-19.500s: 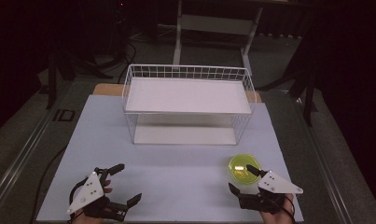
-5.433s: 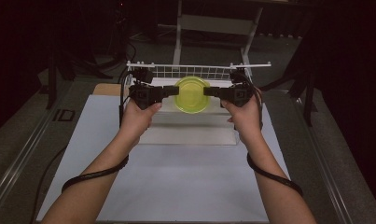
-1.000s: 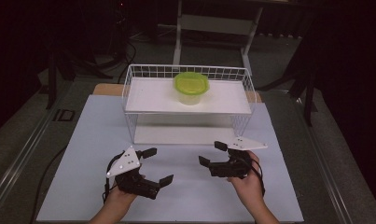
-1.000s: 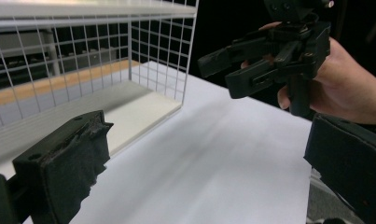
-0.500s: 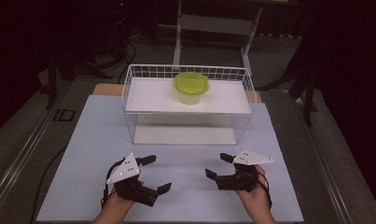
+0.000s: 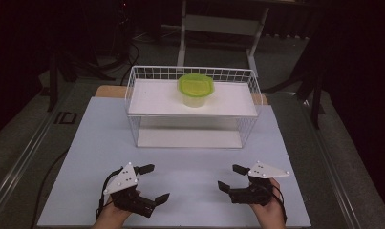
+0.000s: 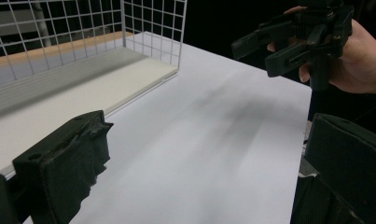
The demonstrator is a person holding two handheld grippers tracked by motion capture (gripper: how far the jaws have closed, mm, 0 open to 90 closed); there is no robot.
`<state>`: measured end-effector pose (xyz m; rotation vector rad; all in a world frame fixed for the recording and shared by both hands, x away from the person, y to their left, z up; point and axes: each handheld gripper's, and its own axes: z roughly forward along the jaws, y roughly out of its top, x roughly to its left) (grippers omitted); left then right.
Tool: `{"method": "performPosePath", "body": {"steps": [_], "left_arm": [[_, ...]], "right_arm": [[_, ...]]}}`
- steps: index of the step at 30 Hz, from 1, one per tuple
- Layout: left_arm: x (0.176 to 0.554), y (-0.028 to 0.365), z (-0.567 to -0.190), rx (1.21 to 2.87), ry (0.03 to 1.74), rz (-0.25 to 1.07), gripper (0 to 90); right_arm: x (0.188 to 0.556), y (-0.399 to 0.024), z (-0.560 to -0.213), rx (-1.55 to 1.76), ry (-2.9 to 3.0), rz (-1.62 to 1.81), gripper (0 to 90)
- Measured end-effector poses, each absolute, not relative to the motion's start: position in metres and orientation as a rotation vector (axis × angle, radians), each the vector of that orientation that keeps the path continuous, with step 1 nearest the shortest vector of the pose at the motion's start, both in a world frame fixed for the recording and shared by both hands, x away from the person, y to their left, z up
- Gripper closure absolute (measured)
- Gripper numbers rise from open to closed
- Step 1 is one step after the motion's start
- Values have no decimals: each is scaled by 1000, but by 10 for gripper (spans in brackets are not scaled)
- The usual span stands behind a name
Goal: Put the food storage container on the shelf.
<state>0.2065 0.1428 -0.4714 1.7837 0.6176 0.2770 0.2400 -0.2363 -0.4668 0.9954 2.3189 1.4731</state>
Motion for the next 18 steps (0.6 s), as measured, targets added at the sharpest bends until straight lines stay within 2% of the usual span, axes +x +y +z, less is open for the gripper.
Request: {"method": "performPosePath", "body": {"steps": [18], "left_arm": [[204,153,-478,1749,598,281,3]], "right_arm": [[237,-247,-477,913,2286,1451,160]]}}
